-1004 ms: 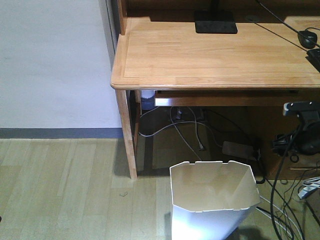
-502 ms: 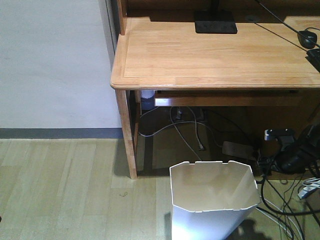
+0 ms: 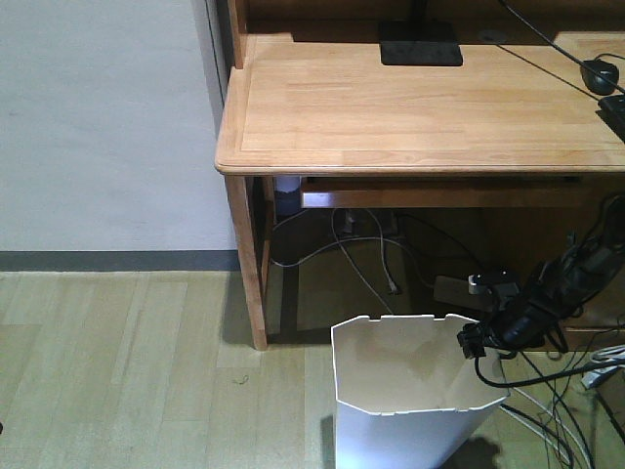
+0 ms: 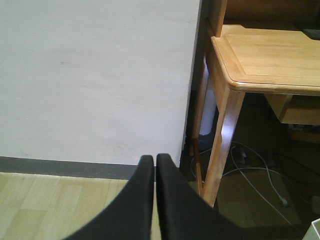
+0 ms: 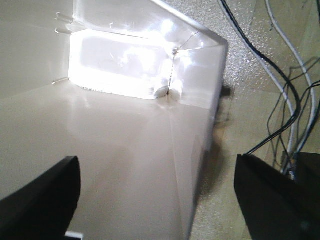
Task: Move trash bin to bedside with robot
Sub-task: 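Lower the right gripper onto the rim of the white trash bin, then close the right gripper on the bin rim and drag it out from the desk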
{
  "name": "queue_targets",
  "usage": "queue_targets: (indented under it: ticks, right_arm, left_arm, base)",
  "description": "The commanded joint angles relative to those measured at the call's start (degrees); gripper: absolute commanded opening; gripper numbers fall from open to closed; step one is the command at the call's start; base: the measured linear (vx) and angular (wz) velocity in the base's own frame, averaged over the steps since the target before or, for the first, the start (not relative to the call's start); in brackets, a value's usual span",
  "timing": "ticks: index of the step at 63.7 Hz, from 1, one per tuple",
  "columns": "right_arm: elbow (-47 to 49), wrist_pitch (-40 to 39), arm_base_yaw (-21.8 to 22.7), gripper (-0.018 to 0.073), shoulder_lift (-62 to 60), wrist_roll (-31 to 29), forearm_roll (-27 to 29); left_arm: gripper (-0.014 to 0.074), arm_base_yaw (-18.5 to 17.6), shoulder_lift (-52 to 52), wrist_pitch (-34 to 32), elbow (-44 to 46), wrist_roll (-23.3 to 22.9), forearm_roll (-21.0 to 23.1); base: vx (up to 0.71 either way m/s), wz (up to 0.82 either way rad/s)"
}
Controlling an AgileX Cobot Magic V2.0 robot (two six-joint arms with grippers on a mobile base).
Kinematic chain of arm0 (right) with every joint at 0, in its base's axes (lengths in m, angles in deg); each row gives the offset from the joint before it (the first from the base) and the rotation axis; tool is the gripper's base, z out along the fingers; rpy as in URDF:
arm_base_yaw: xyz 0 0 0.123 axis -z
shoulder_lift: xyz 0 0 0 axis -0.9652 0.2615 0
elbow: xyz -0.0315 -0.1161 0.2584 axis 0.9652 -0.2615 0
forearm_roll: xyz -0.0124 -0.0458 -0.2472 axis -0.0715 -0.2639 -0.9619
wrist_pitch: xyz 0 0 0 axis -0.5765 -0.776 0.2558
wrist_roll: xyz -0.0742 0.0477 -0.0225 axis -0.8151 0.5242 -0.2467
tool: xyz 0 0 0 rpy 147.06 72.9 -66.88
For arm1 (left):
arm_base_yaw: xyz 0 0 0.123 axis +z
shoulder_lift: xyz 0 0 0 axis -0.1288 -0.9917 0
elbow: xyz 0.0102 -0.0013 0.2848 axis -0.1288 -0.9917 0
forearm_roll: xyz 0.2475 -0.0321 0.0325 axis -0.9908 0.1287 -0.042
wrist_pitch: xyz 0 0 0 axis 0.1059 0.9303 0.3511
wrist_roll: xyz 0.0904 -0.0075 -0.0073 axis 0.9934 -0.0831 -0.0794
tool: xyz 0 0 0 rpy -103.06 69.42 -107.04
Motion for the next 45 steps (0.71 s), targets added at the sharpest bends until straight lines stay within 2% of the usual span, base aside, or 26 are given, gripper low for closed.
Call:
queue_targets:
  ticks: [1, 12, 33, 40, 45]
  right_arm:
    - [3.22, 0.76, 0.77, 0.0601, -0.59, 1.43, 0.47]
    - [7.05, 2.33, 2.41, 0.0594, 3.11, 2.48, 0.04]
    - [16.53, 6.14, 2.41, 0.0555, 11.09, 2.53, -0.25]
    - [20.14, 8.07, 2.41, 0.048, 13.31, 2.53, -0.73]
    - [22.77, 10.97, 2.41, 0.0366, 14.76, 2.65, -1.29]
  left_arm:
    - [-0.0006, -0.17, 0.81, -3.76, -0.19, -0.25, 0.13]
    - [-0.0006, -0.17, 0.81, -3.76, -0.19, -0.25, 0.13]
    - [-0.0006, -0.17, 0.81, -3.76, -0.19, -0.25, 0.13]
    - [-0.0006, -0.17, 0.81, -3.76, -0.19, -0.25, 0.13]
    - [-0.0006, -0.17, 0.81, -3.76, -0.19, -0.25, 0.13]
  base:
    - [0.0, 0.0]
    - [0.0, 0.0]
    - [0.0, 0.0]
    - [0.0, 0.0]
    - [0.0, 0.0]
